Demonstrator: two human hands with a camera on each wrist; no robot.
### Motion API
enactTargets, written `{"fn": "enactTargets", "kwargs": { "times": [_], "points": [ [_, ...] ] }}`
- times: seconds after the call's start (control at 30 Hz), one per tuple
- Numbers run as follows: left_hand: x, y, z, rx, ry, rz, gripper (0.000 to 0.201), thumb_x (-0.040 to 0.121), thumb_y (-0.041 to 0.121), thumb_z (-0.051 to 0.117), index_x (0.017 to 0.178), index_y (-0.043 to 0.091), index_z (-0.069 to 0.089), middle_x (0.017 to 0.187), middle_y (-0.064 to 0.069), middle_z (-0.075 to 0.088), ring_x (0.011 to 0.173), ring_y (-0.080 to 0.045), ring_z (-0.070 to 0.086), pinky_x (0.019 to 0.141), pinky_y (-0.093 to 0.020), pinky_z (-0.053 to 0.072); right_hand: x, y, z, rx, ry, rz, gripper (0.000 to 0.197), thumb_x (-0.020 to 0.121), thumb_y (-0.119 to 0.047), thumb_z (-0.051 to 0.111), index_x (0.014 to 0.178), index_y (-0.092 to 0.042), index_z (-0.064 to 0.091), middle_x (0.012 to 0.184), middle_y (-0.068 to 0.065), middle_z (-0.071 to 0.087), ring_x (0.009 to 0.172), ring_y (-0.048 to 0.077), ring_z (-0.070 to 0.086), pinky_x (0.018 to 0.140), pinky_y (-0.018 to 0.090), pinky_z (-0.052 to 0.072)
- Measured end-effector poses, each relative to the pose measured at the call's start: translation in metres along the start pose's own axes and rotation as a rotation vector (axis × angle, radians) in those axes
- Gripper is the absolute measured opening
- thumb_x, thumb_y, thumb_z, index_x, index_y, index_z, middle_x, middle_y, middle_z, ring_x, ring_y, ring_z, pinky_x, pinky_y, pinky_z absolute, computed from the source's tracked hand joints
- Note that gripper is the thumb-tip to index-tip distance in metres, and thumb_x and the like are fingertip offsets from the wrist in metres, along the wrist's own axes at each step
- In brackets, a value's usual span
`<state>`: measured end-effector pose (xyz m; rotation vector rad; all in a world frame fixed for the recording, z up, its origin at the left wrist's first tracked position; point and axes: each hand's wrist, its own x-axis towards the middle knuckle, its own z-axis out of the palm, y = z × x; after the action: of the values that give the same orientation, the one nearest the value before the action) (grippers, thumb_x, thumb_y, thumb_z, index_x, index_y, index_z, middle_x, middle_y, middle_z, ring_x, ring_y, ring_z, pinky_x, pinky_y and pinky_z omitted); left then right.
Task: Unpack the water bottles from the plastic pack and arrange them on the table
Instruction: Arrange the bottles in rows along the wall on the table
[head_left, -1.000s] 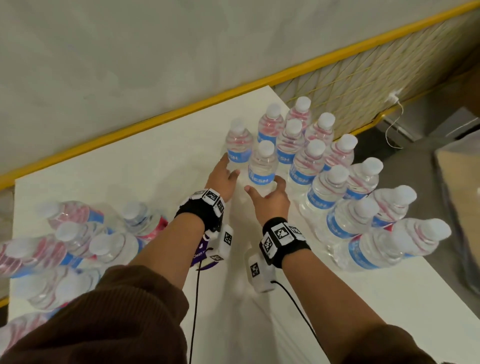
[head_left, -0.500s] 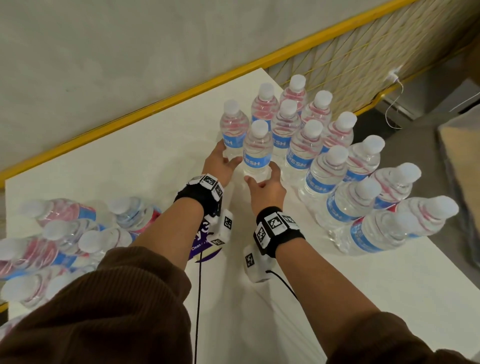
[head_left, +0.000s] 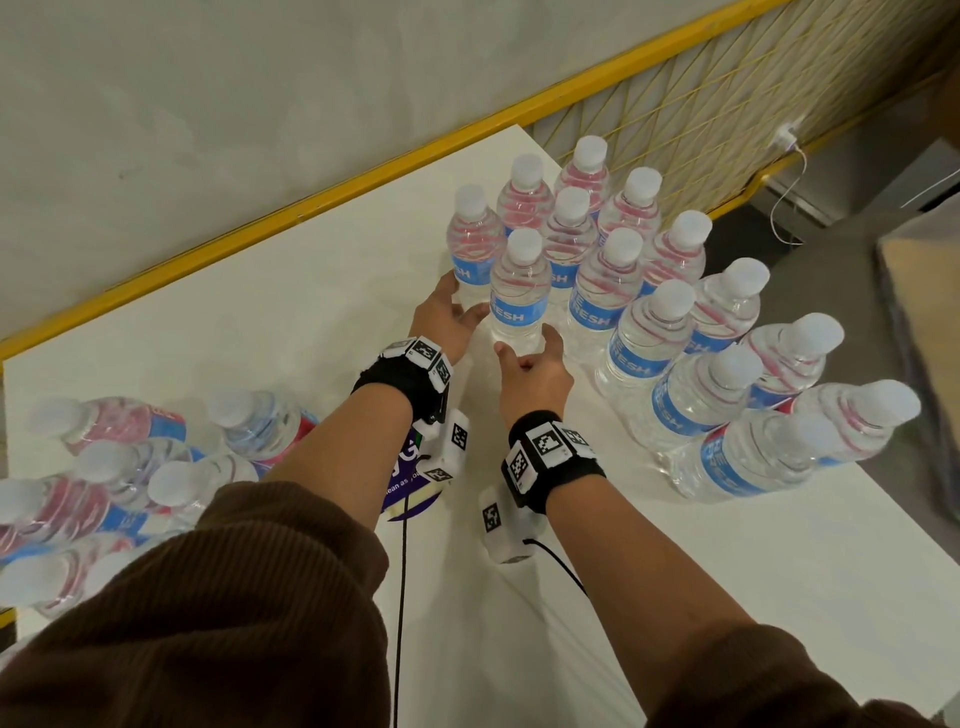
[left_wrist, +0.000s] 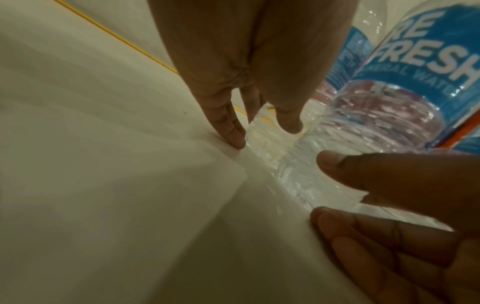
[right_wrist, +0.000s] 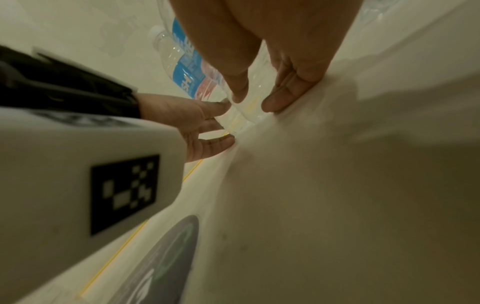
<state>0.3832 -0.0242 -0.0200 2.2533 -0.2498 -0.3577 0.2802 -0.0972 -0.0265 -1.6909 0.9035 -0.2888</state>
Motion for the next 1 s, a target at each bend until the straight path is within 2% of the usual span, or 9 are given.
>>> {"fn": "enactTargets", "kwargs": {
  "times": [0.13,0.23,0.37,0.5,0.57,0.63,0.77,0.9,1.0],
  "points": [
    [0.000,0.000,0.000,0.019,-0.008,-0.008,0.054,0.091,0.031,0.058,0.139,0.018,0.039,0.136,-0.006,0.052,0.112,-0.025,0.058,0.092,-0.028,0.042,0.003,-0.001,-0.001,0.021,-0.009,0.052,0.062,0.090,-0.026,0.060,0.144,-0.015,0.031,0.065,-0.009,0.047,0.079,0.015,0.054,0.082,0.026,0.044],
    [0.000,0.001,0.000,0.028,0.002,0.001,0.052,0.090,0.032,0.059,0.137,0.019,0.041,0.132,-0.003,0.054,0.106,-0.022,0.059,0.086,-0.024,0.040,0.003,-0.002,-0.002,0.029,-0.011,0.062,0.062,0.090,-0.026,0.060,0.145,-0.016,0.031,0.065,-0.008,0.047,0.077,0.015,0.053,0.080,0.025,0.043],
    [-0.002,0.003,0.000,-0.009,0.008,0.026,0.046,0.089,0.030,0.061,0.132,0.024,0.047,0.122,0.000,0.061,0.094,-0.020,0.060,0.084,-0.026,0.044,0.002,-0.004,-0.002,0.019,-0.015,0.064,0.062,0.090,-0.026,0.060,0.144,-0.016,0.030,0.063,-0.007,0.047,0.077,0.017,0.054,0.082,0.029,0.047],
    [-0.007,0.003,-0.002,-0.025,-0.038,-0.026,0.056,0.089,0.020,0.058,0.141,0.024,0.035,0.135,0.000,0.053,0.111,-0.021,0.059,0.090,-0.026,0.043,0.002,-0.007,-0.003,0.023,-0.035,0.088,0.063,0.090,-0.028,0.059,0.145,-0.018,0.029,0.064,-0.006,0.047,0.078,0.017,0.054,0.086,0.033,0.049],
    [-0.012,0.004,-0.005,-0.029,-0.053,-0.062,0.065,0.090,0.012,0.055,0.147,0.018,0.024,0.145,-0.002,0.043,0.119,-0.021,0.055,0.098,-0.030,0.043,0.001,-0.008,-0.005,0.034,-0.049,0.098,0.065,0.090,-0.028,0.060,0.146,-0.018,0.027,0.066,-0.006,0.048,0.079,0.016,0.052,0.085,0.029,0.047],
    [-0.019,0.005,-0.009,-0.018,-0.053,-0.094,0.070,0.090,0.008,0.054,0.149,0.013,0.017,0.149,-0.005,0.035,0.121,-0.022,0.054,0.099,-0.029,0.041,-0.001,-0.007,-0.010,0.040,-0.090,0.101,0.071,0.089,-0.027,0.062,0.147,-0.019,0.023,0.072,-0.006,0.050,0.084,0.015,0.052,0.083,0.024,0.042],
    [-0.049,0.019,-0.022,-0.031,-0.024,-0.100,0.063,0.090,0.008,0.054,0.146,0.012,0.026,0.148,-0.007,0.035,0.117,-0.023,0.055,0.091,-0.020,0.037,-0.016,-0.002,-0.024,0.023,-0.185,0.130,0.077,0.087,-0.022,0.063,0.149,-0.020,0.017,0.079,-0.010,0.052,0.089,0.013,0.052,0.083,0.023,0.040],
    [-0.101,0.042,-0.039,-0.030,-0.041,-0.008,0.046,0.091,0.010,0.053,0.136,0.014,0.043,0.139,-0.004,0.044,0.111,-0.018,0.057,0.087,-0.017,0.038,-0.050,-0.001,-0.034,-0.031,-0.259,0.058,0.057,0.087,-0.020,0.064,0.138,-0.018,0.037,0.092,-0.001,0.056,0.088,0.015,0.054,0.079,0.026,0.043],
    [-0.145,0.050,-0.058,-0.050,-0.037,0.073,0.037,0.091,0.010,0.053,0.127,0.015,0.052,0.133,-0.001,0.051,0.108,-0.016,0.059,0.086,-0.019,0.042,-0.084,-0.002,-0.037,-0.035,-0.331,0.001,0.040,0.085,-0.019,0.065,0.122,-0.014,0.051,0.088,0.002,0.059,0.084,0.021,0.058,0.078,0.033,0.049]
  ]
}}
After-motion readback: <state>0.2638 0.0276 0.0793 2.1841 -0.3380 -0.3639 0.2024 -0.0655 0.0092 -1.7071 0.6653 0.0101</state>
